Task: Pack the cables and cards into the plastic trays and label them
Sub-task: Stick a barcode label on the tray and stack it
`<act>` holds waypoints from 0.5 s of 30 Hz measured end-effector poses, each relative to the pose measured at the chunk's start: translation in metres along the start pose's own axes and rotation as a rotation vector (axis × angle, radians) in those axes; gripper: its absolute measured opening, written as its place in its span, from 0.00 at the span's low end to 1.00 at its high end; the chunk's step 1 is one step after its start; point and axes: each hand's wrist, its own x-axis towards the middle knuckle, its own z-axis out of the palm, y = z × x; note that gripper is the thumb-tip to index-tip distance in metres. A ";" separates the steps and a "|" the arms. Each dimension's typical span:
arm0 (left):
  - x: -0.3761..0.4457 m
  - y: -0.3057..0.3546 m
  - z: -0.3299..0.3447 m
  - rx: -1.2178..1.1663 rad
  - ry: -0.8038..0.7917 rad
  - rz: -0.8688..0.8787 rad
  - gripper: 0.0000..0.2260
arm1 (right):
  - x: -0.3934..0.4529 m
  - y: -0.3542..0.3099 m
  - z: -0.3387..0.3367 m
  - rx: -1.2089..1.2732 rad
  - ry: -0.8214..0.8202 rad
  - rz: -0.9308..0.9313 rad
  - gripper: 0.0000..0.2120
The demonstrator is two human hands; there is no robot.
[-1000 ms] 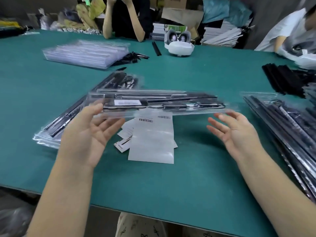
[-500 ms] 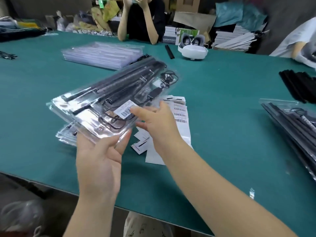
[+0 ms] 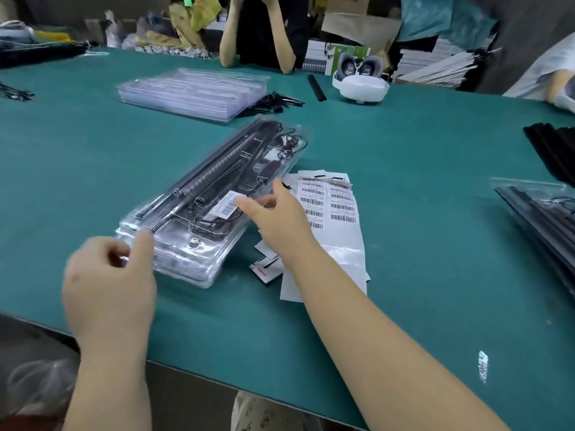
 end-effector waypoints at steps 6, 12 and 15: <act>0.024 -0.002 0.014 -0.273 -0.108 -0.150 0.22 | -0.003 -0.005 0.003 -0.050 -0.057 -0.008 0.39; 0.022 -0.005 0.018 -0.237 -0.011 -0.151 0.16 | -0.005 -0.006 0.018 -0.002 -0.038 0.015 0.35; 0.021 -0.004 0.019 -0.233 0.003 -0.131 0.16 | -0.006 -0.007 0.026 0.047 -0.006 0.034 0.33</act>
